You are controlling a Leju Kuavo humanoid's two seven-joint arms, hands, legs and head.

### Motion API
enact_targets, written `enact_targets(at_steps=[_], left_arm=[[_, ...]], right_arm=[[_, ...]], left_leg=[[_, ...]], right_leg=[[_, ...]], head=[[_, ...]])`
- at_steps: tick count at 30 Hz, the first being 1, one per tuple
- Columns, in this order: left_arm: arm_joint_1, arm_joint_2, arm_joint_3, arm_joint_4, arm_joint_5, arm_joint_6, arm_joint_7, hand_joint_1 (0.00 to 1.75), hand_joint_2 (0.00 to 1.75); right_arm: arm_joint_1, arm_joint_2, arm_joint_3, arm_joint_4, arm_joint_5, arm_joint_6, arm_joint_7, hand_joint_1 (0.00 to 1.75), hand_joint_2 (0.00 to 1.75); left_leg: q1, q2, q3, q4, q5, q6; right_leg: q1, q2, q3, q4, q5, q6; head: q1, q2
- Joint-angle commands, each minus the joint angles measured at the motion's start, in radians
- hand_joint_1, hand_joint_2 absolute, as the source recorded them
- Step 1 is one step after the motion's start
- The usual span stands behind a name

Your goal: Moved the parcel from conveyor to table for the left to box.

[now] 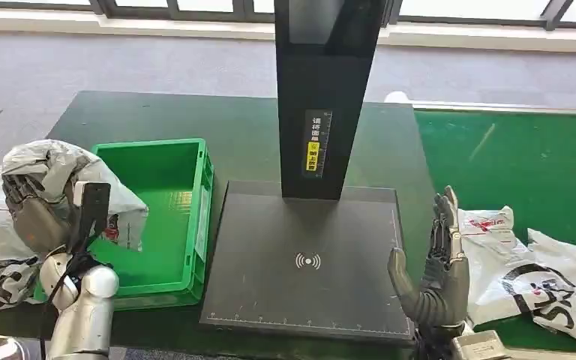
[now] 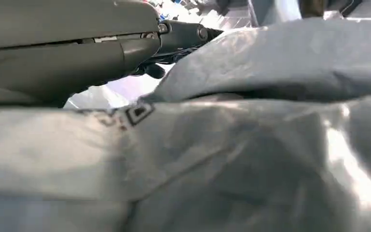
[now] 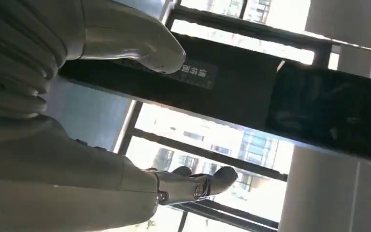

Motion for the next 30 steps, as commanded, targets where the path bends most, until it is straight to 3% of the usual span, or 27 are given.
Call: enact_targets(at_steps=[1, 7, 16, 19, 20, 22, 24, 26, 30], left_arm=[[0.021, -0.034, 0.051, -0.045, -0.007, 0.001, 0.006, 0.00, 0.00], [0.021, -0.034, 0.051, -0.045, -0.007, 0.001, 0.006, 0.00, 0.00], [-0.043, -0.026, -0.076, -0.060, -0.189, -0.003, 0.148, 0.00, 0.00], [-0.051, -0.024, -0.139, -0.068, -0.311, -0.119, 0.223, 0.00, 0.00], [-0.071, 0.000, -0.206, -0.040, -0.440, -0.272, 0.246, 0.00, 0.00], [-0.136, -0.010, -0.258, 0.007, -0.513, -0.363, 0.303, 0.00, 0.00], [-0.225, 0.044, -0.340, 0.143, -0.523, -0.472, 0.333, 0.00, 0.00], [-0.290, 0.061, -0.343, 0.252, -0.507, -0.463, 0.322, 0.00, 0.00], [-0.290, 0.061, -0.343, 0.252, -0.507, -0.463, 0.322, 0.00, 0.00]], right_arm=[[-0.035, -0.022, 0.034, 0.068, -0.002, -0.002, 0.001, 0.00, 1.75], [-0.035, -0.022, 0.034, 0.068, -0.002, -0.002, 0.001, 0.00, 1.75], [0.022, 0.030, -0.019, -0.011, 0.045, -0.009, 0.001, 0.00, 1.75], [0.055, 0.037, -0.031, -0.045, 0.054, -0.017, 0.001, 0.00, 1.75], [0.069, 0.036, -0.037, -0.061, 0.062, -0.029, 0.001, 0.00, 1.75], [0.083, 0.025, -0.035, -0.075, 0.054, -0.029, 0.001, 0.00, 1.75], [0.077, 0.022, -0.040, -0.074, 0.049, -0.026, 0.001, 0.00, 1.75], [0.070, 0.022, -0.041, -0.070, 0.049, -0.027, 0.001, 0.00, 1.75], [0.070, 0.022, -0.041, -0.070, 0.049, -0.027, 0.001, 0.00, 1.75]], left_leg=[[0.001, 0.002, 0.001, -0.001, 0.000, 0.000], [0.000, 0.002, 0.001, -0.002, 0.001, 0.000], [0.000, -0.005, -0.001, 0.000, 0.001, 0.000], [0.001, -0.005, -0.001, -0.001, 0.002, 0.000], [0.000, -0.003, -0.001, 0.000, 0.001, 0.000], [0.000, -0.007, -0.002, 0.001, 0.002, 0.000], [0.001, -0.007, -0.002, 0.001, 0.002, 0.000], [0.000, -0.009, -0.002, 0.001, 0.002, 0.000], [0.000, -0.003, 0.000, -0.001, 0.002, 0.000]], right_leg=[[0.001, 0.001, 0.001, -0.002, 0.001, -0.001], [0.000, 0.001, 0.001, -0.002, 0.001, -0.001], [0.001, -0.006, -0.001, 0.000, 0.000, -0.001], [0.001, -0.006, -0.001, -0.001, 0.000, -0.001], [0.000, -0.004, -0.001, -0.001, 0.000, -0.001], [0.000, -0.009, -0.001, 0.000, -0.001, -0.001], [0.000, -0.008, -0.002, 0.000, 0.000, 0.000], [0.000, -0.009, -0.001, 0.000, 0.000, -0.001], [0.000, -0.004, -0.001, -0.001, 0.002, 0.000]], head=[[0.000, 0.000], [0.000, 0.000], [0.000, 0.000], [0.000, 0.000], [0.000, 0.000], [0.000, 0.000], [0.000, 0.000], [0.000, 0.000], [0.000, 0.000]])
